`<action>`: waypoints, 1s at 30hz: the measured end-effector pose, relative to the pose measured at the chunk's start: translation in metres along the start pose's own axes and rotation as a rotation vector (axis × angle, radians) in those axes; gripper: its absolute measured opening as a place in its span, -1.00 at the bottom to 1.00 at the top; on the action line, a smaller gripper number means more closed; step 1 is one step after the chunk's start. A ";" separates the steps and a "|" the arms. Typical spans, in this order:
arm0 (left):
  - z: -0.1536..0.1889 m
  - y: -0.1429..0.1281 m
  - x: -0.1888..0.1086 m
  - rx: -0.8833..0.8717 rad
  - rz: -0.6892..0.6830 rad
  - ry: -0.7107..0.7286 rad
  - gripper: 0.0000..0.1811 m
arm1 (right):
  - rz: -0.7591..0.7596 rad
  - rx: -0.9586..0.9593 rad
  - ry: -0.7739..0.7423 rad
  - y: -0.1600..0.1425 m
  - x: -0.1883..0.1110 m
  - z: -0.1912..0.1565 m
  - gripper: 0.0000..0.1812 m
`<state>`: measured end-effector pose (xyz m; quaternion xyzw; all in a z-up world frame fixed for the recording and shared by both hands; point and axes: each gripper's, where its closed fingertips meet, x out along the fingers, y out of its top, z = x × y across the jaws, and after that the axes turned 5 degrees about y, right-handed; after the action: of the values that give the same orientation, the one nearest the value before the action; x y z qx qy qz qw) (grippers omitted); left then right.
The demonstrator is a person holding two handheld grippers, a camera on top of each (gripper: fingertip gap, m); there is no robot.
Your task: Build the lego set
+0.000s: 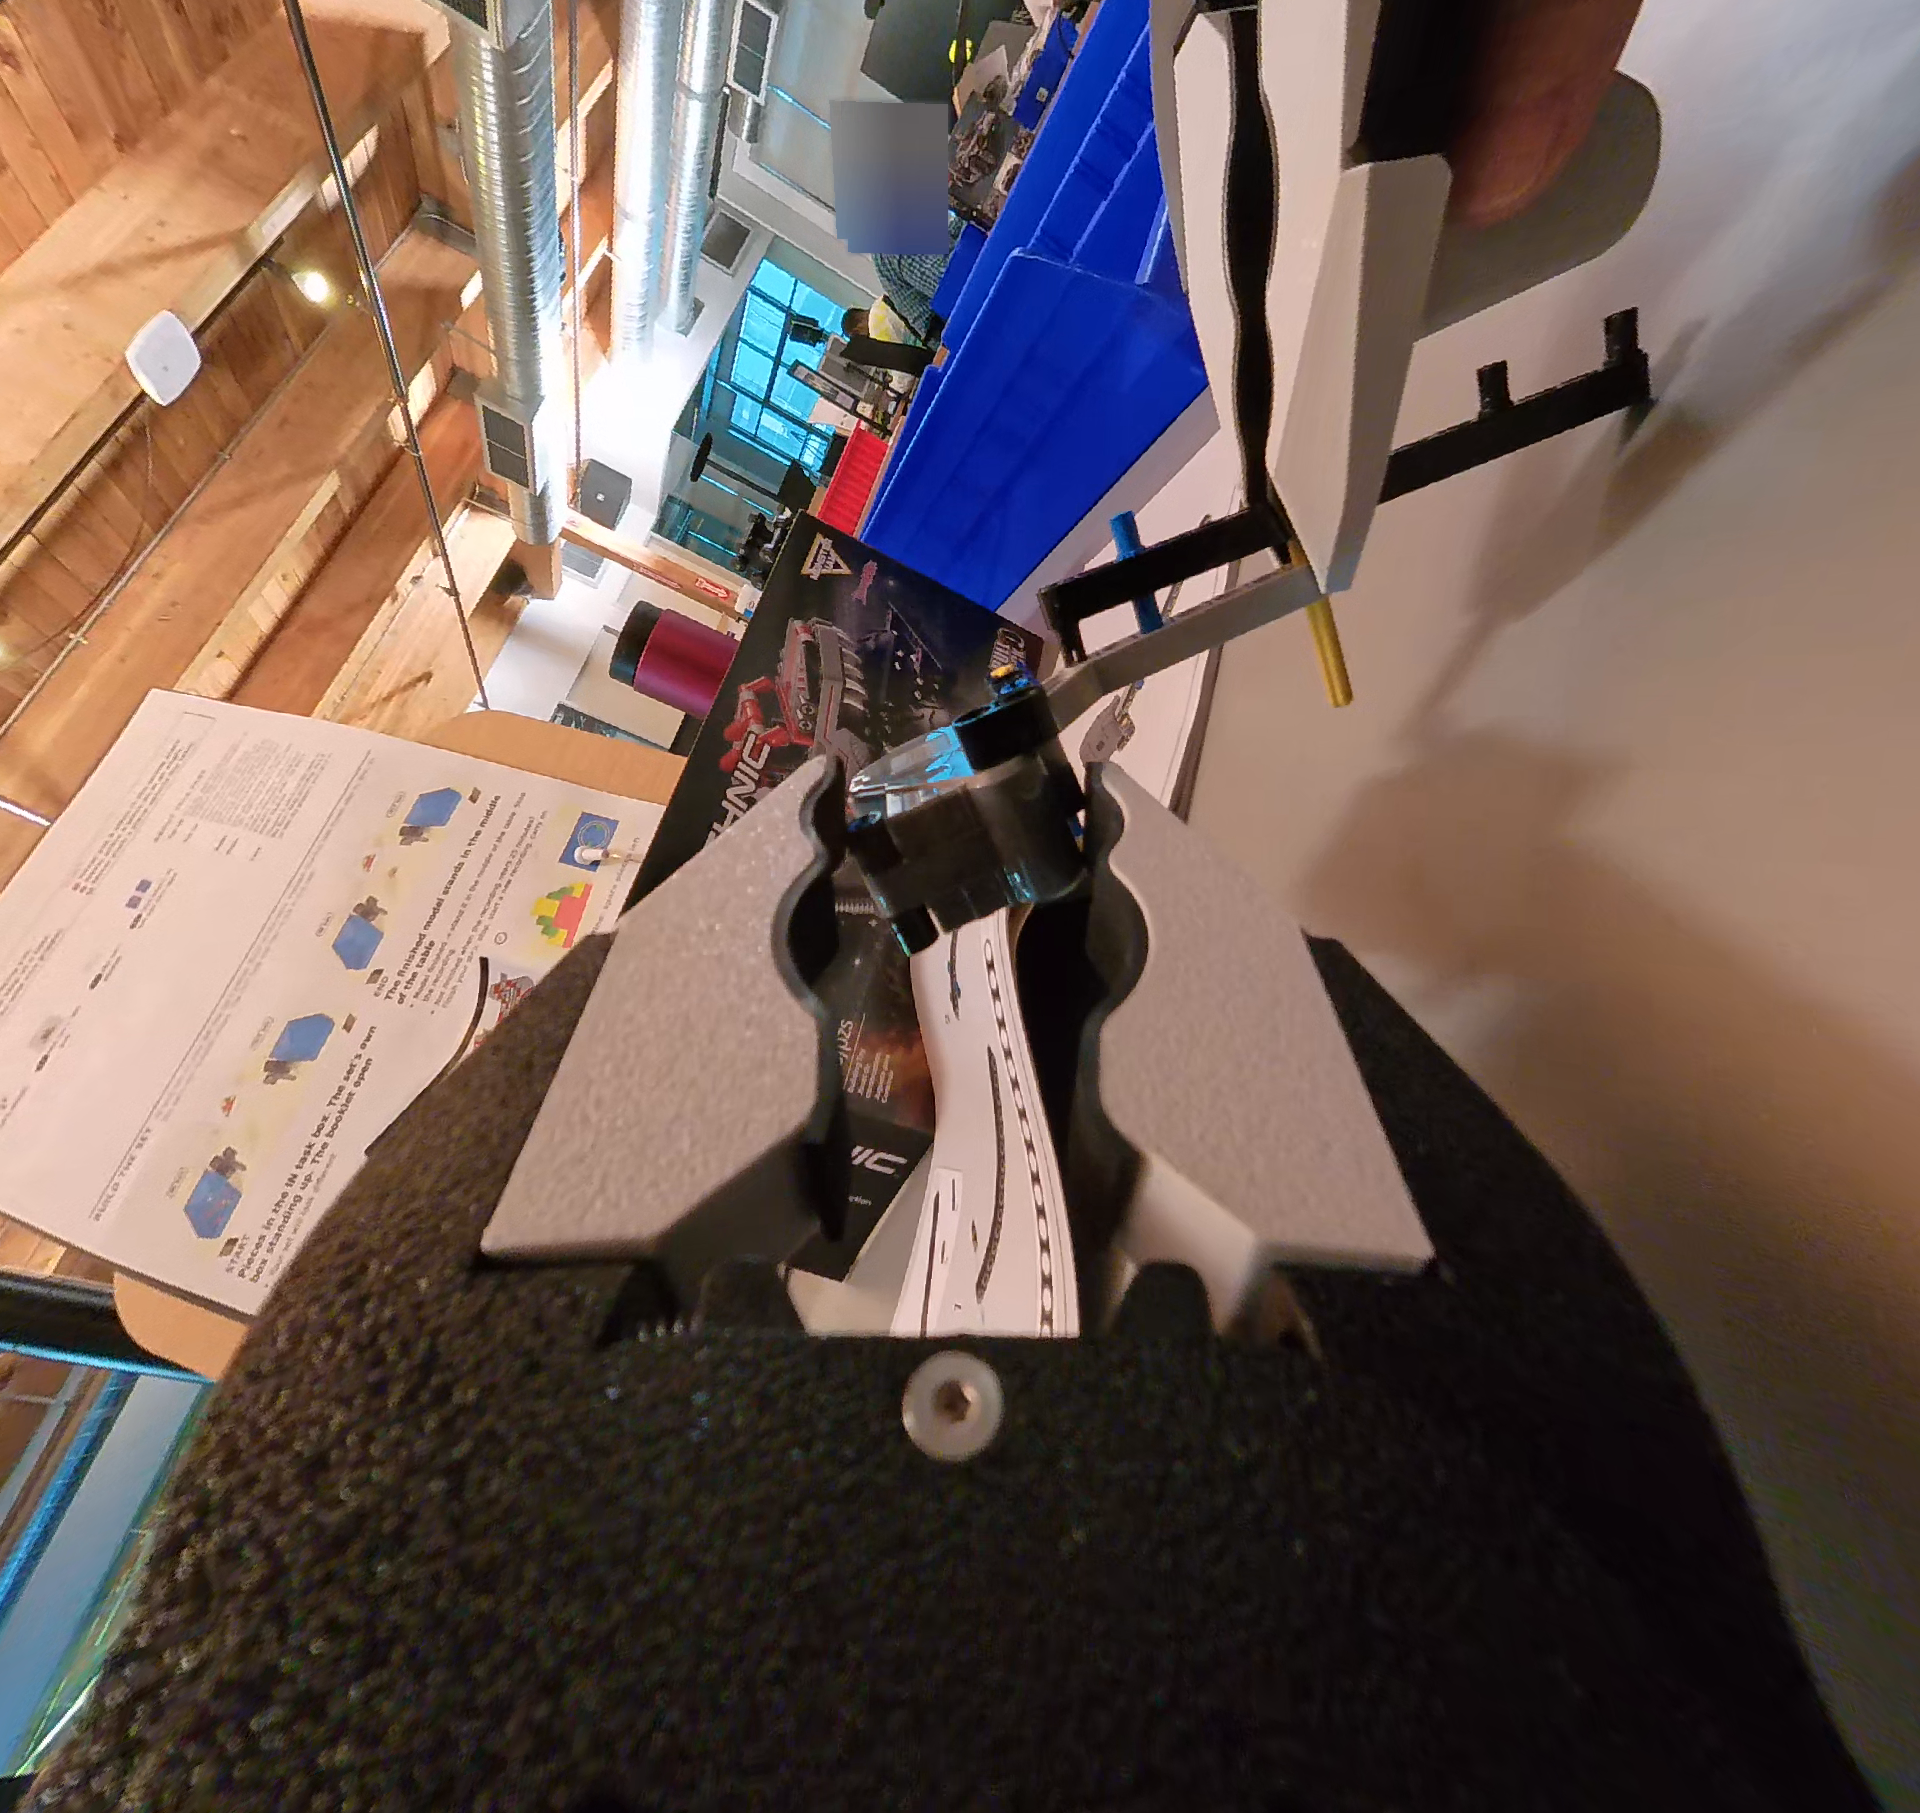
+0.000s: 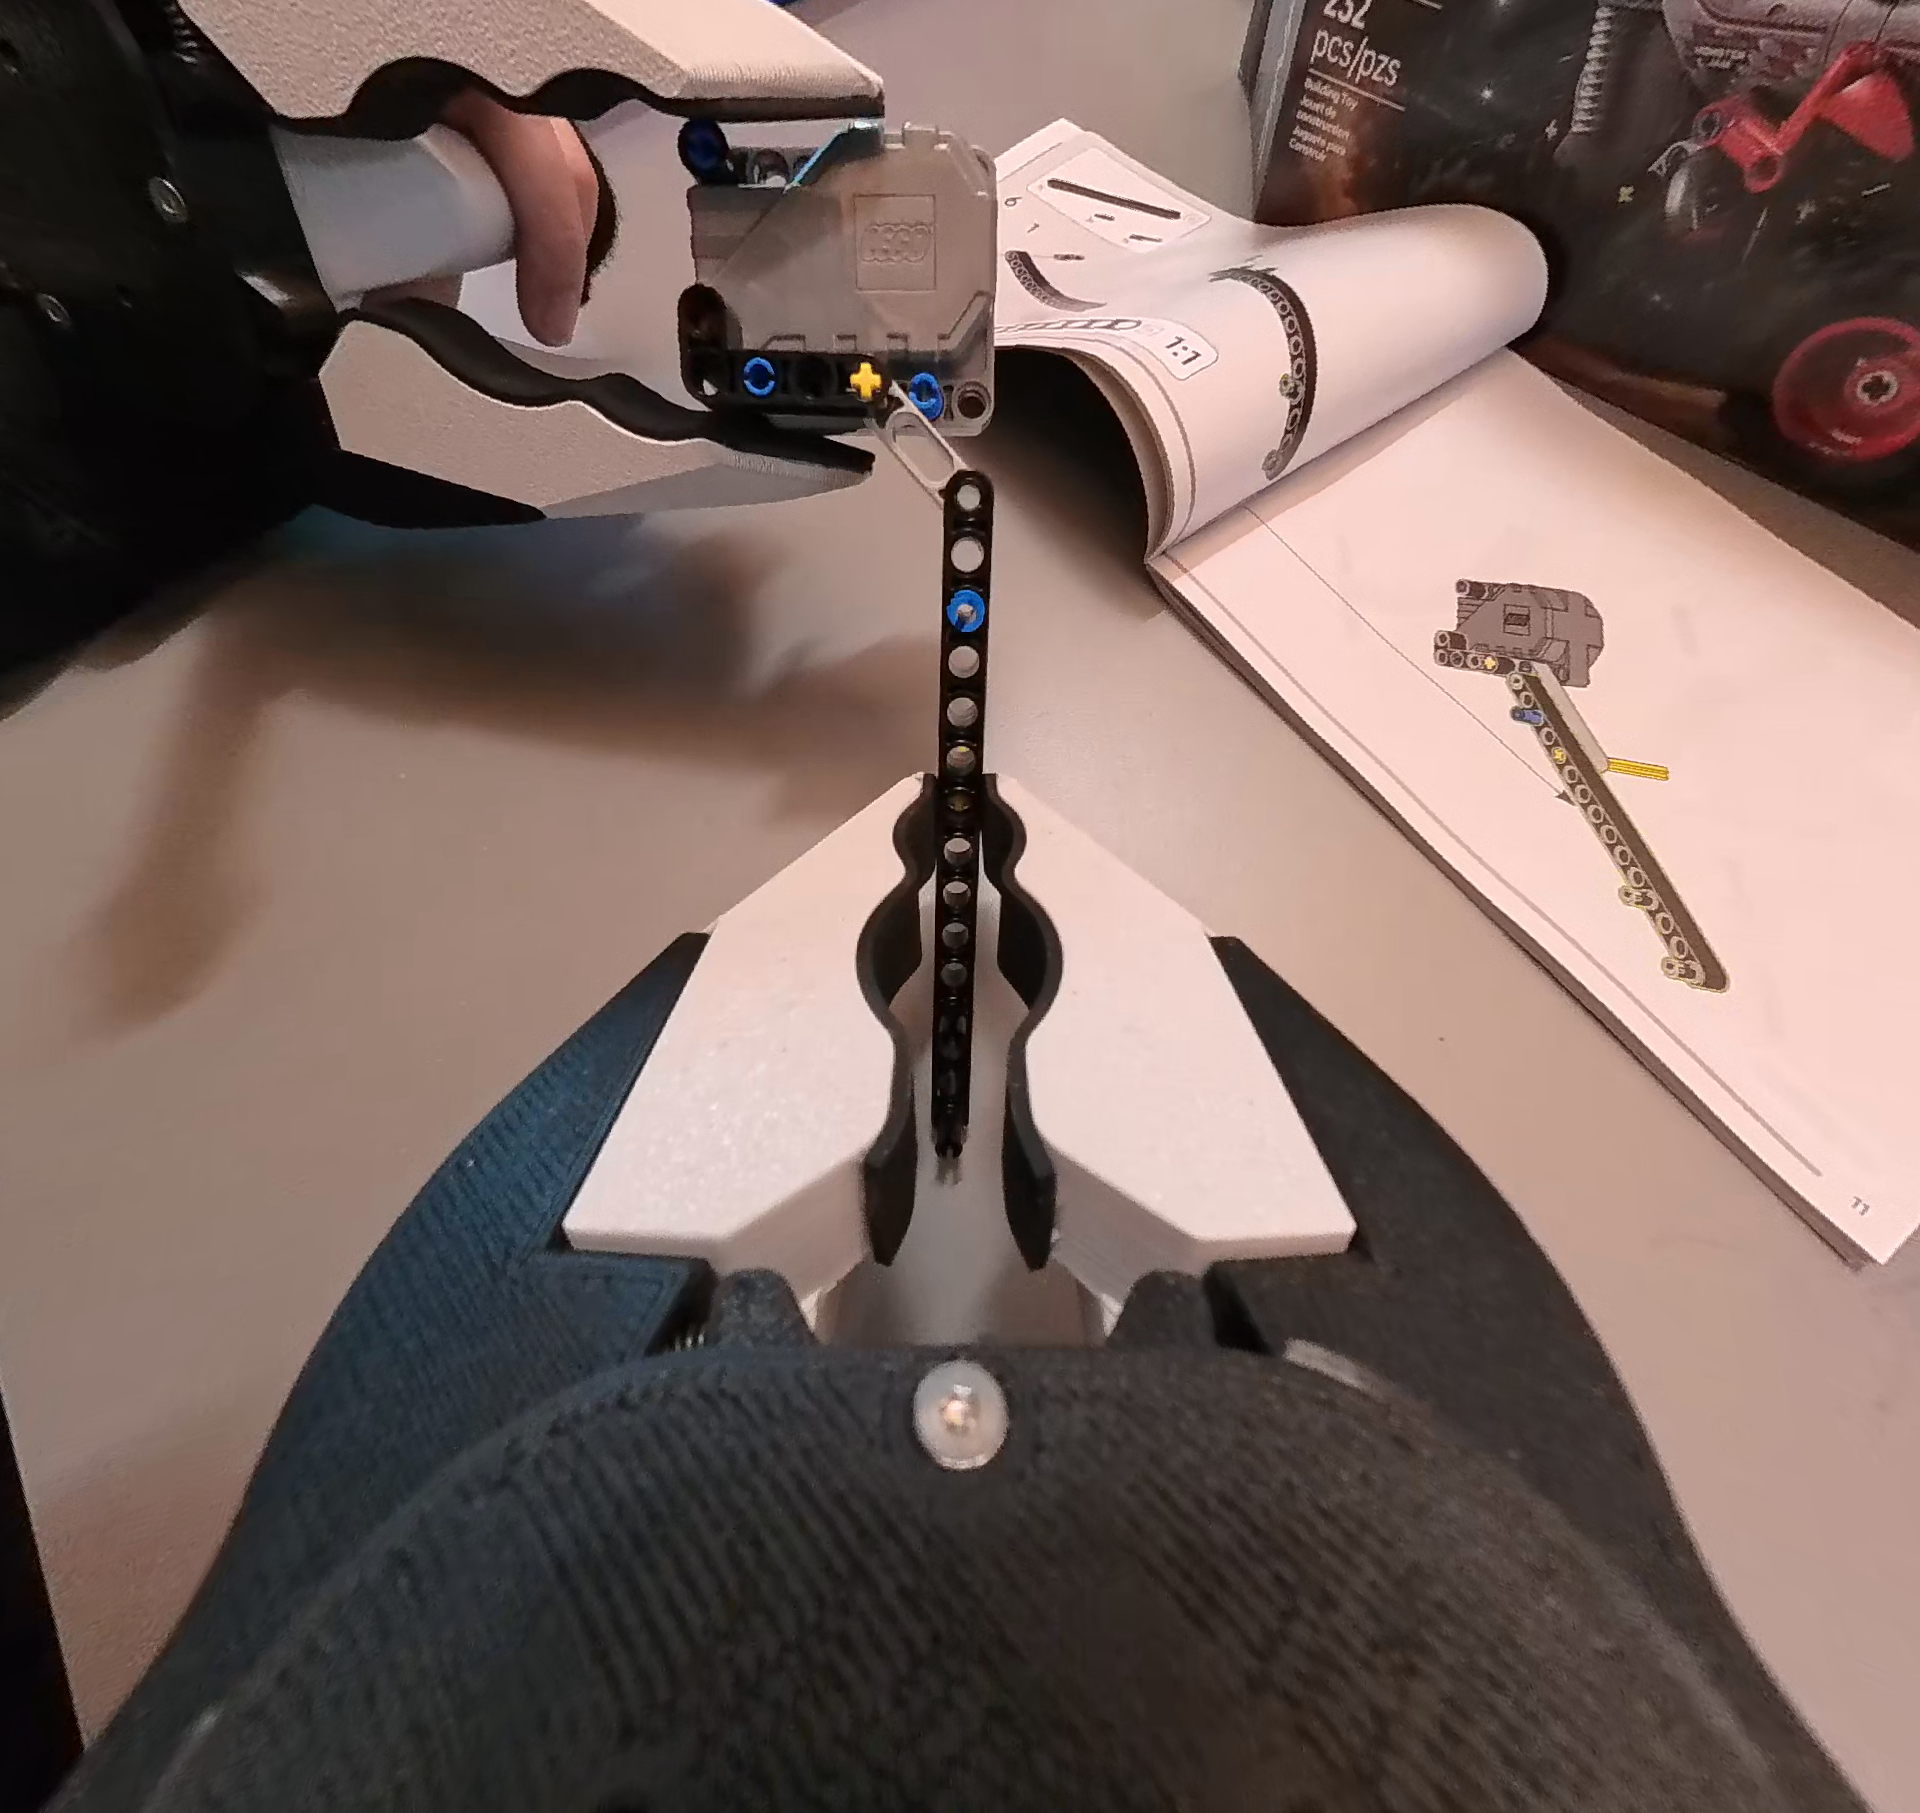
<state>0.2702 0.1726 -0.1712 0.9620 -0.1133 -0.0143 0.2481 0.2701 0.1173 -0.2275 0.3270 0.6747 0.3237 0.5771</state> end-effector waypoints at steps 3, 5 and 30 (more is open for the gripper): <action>0.000 0.000 0.000 0.001 0.000 0.001 -0.53 | 0.002 0.001 0.000 0.000 0.000 0.000 -0.95; 0.000 0.000 0.000 0.003 0.000 0.001 -0.53 | 0.002 -0.001 0.001 0.000 0.000 0.000 -0.95; 0.002 0.001 -0.002 0.015 -0.003 -0.002 -0.53 | 0.017 0.006 0.005 0.001 0.000 0.001 -0.94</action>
<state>0.2682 0.1716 -0.1727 0.9640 -0.1124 -0.0146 0.2406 0.2707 0.1180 -0.2268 0.3338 0.6745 0.3275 0.5714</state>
